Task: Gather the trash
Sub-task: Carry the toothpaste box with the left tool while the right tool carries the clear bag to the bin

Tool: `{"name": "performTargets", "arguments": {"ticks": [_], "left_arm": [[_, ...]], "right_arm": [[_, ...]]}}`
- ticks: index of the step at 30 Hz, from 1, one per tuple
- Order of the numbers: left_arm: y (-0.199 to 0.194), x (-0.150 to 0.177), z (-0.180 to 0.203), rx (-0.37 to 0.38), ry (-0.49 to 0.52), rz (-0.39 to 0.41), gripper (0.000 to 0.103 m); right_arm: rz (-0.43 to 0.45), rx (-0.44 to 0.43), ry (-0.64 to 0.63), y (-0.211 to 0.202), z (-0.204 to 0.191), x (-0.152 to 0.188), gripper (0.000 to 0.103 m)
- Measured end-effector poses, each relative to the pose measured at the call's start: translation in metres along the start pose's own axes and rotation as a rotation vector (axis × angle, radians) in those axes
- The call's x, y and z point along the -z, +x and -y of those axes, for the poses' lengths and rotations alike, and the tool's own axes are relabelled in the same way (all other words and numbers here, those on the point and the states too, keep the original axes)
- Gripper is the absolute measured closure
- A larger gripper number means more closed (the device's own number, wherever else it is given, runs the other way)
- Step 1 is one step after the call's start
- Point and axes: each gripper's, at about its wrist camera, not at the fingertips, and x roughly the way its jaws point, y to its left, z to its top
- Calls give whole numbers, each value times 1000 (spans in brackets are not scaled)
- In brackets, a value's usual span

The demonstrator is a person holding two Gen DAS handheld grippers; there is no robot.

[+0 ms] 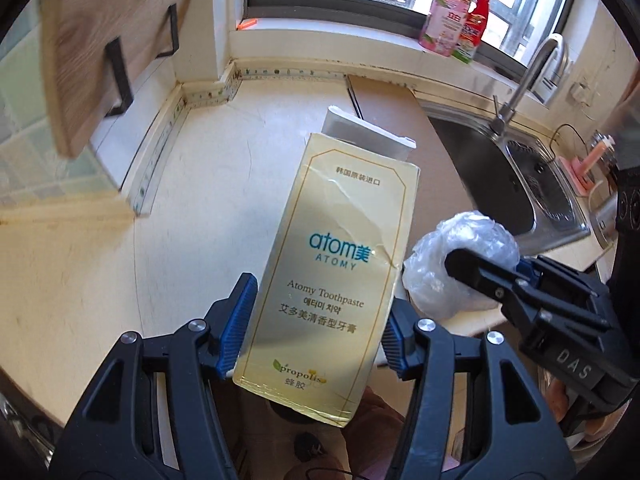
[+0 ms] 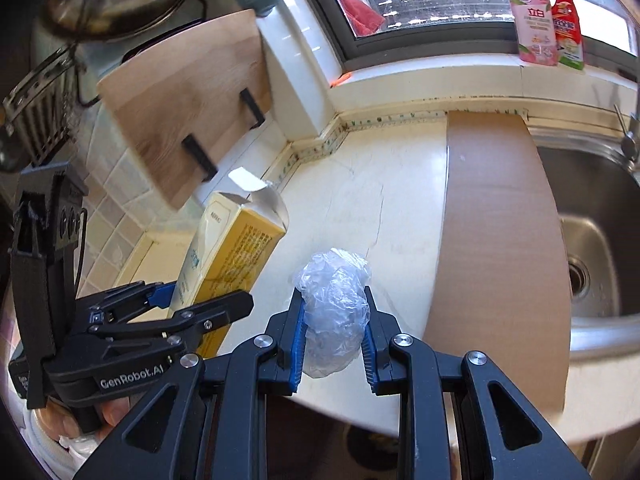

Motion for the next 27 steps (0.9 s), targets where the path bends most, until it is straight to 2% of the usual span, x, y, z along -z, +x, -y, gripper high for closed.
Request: {"name": "performTargets", "arguments": {"ticks": [7, 13, 19, 22, 27], "left_arm": [[-24, 92, -4, 16, -7, -45, 49], [-19, 154, -6, 26, -11, -99, 49], [5, 195, -8, 21, -44, -159, 49], [21, 207, -7, 24, -62, -197, 49], [61, 248, -2, 18, -92, -272, 49]], "right_arm": [[-36, 28, 25, -43, -37, 107, 80], [-87, 65, 16, -57, -52, 173, 80], [-136, 86, 12, -48, -48, 218, 80], [-177, 83, 27, -37, -39, 240, 80], [-250, 70, 54, -9, -15, 274, 80]]}}
